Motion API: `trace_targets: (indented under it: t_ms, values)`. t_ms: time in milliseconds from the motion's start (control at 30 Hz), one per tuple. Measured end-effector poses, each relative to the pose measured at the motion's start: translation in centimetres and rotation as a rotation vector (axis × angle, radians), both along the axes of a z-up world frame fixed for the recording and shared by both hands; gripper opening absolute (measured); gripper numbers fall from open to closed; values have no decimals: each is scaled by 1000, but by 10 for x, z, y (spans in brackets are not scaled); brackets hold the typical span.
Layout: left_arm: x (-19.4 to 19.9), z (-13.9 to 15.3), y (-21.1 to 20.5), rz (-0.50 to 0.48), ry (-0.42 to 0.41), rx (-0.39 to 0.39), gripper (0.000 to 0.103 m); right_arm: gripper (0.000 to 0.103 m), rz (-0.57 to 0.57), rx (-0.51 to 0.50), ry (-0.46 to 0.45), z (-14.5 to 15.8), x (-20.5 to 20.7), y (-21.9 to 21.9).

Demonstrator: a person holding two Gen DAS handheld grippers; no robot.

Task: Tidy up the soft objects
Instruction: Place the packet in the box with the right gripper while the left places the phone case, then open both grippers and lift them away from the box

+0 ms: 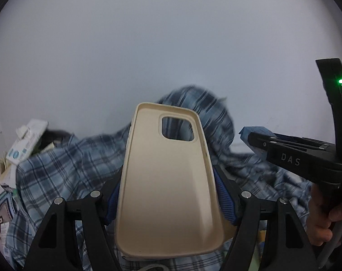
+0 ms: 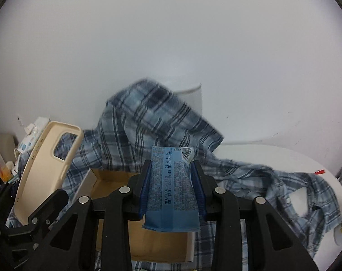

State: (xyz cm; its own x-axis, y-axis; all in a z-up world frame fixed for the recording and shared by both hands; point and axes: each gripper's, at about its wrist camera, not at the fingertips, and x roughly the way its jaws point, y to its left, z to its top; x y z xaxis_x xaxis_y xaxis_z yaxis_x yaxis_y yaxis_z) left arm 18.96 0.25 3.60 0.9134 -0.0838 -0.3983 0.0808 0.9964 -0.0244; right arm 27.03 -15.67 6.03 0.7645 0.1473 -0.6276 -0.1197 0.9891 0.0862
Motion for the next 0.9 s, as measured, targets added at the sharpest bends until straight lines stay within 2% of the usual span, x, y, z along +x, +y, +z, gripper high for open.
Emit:
trace_targets:
  t_ms: [133,267,400,433,467,500,533,567,633,767,900]
  values:
    - [17,-23,8,10,64,-9,70,33,13,4,49,-32,7,3]
    - [29,-39,15,33,81,-4,66,33,39,-11,132,-64,15,7]
    - [46,-58,25,40,154,-20,66,33,75,-16,211,-89,21,7]
    - [49,-62,26,42,165,-24,70,34,81,-18,228,-94,22,8]
    - [51,-65,27,44,179,-28,82,34,82,-13,241,-98,23,8]
    - [53,-68,29,47,191,-33,89,34,87,-5,256,-101,24,8]
    - [54,-70,29,47,202,-37,96,41,101,3,275,-104,26,9]
    - [54,-71,28,50,210,-39,98,57,110,3,293,-106,27,10]
    - [54,-74,29,69,213,-35,103,65,92,-3,285,-106,26,10]
    - [50,-73,29,87,190,-26,103,65,88,-1,257,-95,22,9]
    - [41,-62,33,81,164,-62,103,65,87,13,224,-72,15,5]
